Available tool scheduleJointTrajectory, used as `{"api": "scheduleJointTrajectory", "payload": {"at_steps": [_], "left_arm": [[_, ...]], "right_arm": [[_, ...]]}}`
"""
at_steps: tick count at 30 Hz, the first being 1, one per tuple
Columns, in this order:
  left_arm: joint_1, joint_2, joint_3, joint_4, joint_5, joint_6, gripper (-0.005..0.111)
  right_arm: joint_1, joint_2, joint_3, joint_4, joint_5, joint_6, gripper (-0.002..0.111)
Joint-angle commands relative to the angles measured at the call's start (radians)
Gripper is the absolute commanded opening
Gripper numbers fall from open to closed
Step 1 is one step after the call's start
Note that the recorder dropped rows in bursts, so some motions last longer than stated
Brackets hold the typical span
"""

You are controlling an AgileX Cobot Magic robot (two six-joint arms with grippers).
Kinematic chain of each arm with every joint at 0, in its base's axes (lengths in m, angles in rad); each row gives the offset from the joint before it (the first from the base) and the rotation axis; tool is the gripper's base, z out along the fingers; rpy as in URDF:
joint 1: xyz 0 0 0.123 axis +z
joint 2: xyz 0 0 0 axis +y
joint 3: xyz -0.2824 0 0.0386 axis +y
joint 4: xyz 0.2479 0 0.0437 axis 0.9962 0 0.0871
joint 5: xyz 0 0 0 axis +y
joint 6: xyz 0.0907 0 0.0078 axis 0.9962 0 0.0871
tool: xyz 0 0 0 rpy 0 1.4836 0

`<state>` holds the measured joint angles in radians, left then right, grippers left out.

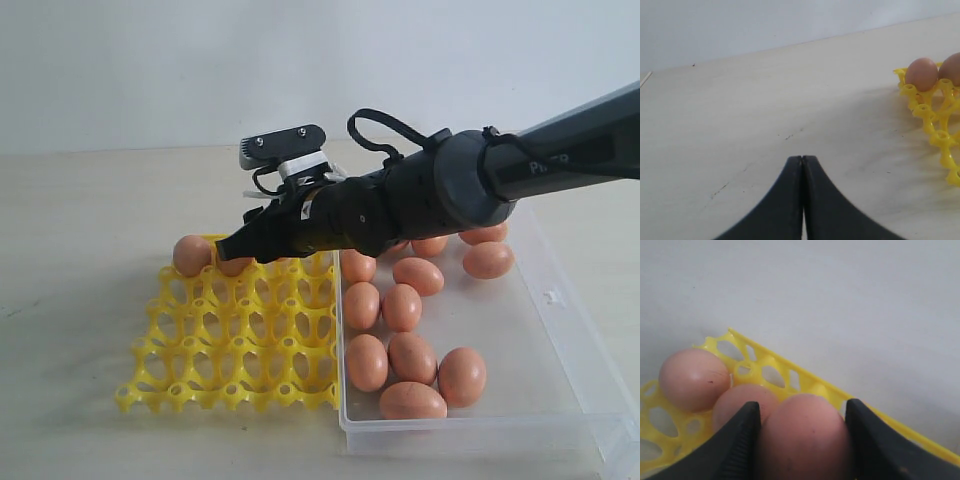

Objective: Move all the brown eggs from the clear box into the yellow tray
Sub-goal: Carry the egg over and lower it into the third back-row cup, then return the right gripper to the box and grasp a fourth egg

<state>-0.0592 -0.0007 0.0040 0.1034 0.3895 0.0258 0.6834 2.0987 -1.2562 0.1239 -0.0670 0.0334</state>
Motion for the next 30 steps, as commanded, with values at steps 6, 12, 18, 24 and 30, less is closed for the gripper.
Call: {"api": "scheduleJointTrajectory", "payload": {"at_steps": [6, 12, 18, 24, 30], "left_arm": [[0.002, 0.001, -0.004, -0.002, -0.009, -0.002, 0.0], [0.002, 0.001, -0.004, -0.002, -0.009, -0.002, 0.0], [0.002, 0.001, -0.004, -0.002, -0.009, -0.002, 0.0], [0.002, 0.001, -0.004, -0.002, -0.009, -0.002, 0.0], [0.002, 0.001, -0.004, -0.002, -0.009, -0.002, 0.0]], "right_arm": [[-0.005, -0.006, -0.007, 0.0, -0.016, -0.005, 0.056], [-0.005, -0.037, -0.007, 0.0, -0.016, -0.005, 0.056], [-0.005, -0.116, -0.007, 0.0, 0.098, -0.003, 0.053], [-0.005, -0.306, 0.006, -0.056, 0.418, -0.016, 0.005], [-0.014, -0.558, 0.154, -0.038, 0.536, -0.033, 0.0]]}}
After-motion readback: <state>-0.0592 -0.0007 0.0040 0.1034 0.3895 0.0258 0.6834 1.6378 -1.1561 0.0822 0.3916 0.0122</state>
